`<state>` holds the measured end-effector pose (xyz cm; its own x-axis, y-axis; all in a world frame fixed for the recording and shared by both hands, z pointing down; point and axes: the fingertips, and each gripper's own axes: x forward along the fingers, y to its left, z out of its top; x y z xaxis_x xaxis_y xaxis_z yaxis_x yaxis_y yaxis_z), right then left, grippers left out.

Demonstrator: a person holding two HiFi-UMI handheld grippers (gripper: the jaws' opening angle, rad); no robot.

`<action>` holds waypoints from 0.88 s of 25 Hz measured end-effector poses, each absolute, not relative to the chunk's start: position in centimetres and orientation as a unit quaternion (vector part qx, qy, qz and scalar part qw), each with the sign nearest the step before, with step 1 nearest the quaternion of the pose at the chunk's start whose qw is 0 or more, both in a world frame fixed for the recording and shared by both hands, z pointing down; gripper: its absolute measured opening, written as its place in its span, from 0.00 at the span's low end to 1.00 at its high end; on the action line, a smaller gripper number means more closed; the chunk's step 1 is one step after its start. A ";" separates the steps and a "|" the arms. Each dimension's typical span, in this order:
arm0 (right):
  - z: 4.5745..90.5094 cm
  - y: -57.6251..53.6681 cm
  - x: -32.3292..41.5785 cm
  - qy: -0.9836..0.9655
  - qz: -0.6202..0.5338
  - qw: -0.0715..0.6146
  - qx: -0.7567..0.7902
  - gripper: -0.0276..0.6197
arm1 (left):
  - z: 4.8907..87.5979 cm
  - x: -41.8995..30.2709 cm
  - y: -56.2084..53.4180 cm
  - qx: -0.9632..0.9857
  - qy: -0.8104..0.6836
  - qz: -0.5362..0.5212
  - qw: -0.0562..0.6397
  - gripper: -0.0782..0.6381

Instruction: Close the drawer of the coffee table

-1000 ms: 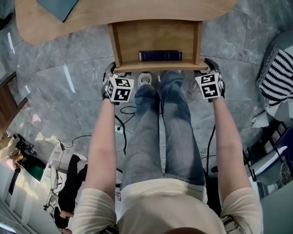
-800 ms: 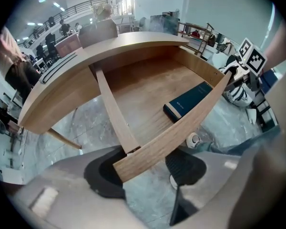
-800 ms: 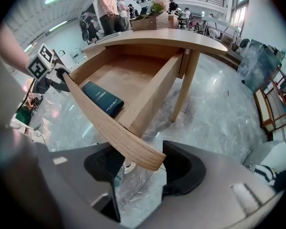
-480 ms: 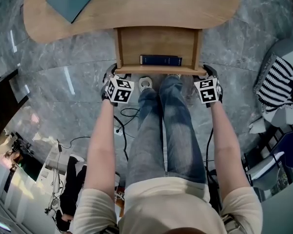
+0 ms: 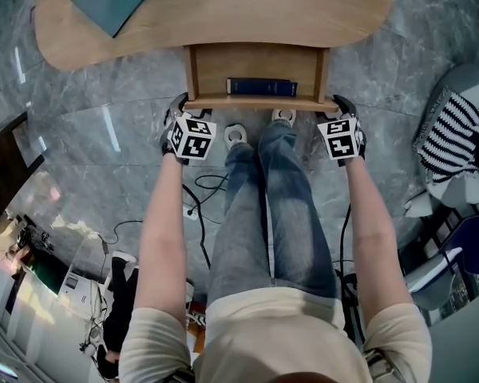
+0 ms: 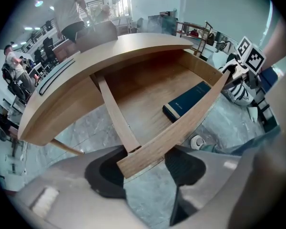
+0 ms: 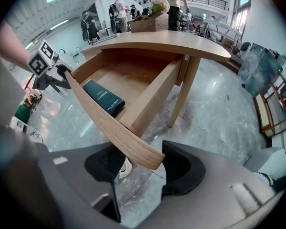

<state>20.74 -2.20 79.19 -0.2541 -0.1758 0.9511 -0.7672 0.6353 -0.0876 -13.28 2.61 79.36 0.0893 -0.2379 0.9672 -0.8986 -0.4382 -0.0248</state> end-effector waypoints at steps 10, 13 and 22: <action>78.9 -4.8 20.5 -0.744 0.270 0.522 0.317 0.41 | 79.1 -13.5 0.2 0.670 -0.430 0.520 0.312 0.45; 78.7 -5.5 20.6 -0.746 0.267 0.520 0.319 0.41 | 78.9 -13.4 -0.4 0.670 -0.429 0.519 0.311 0.45; 78.6 -7.5 20.0 -0.751 0.261 0.514 0.321 0.40 | 78.9 -14.0 -2.7 0.672 -0.432 0.518 0.304 0.45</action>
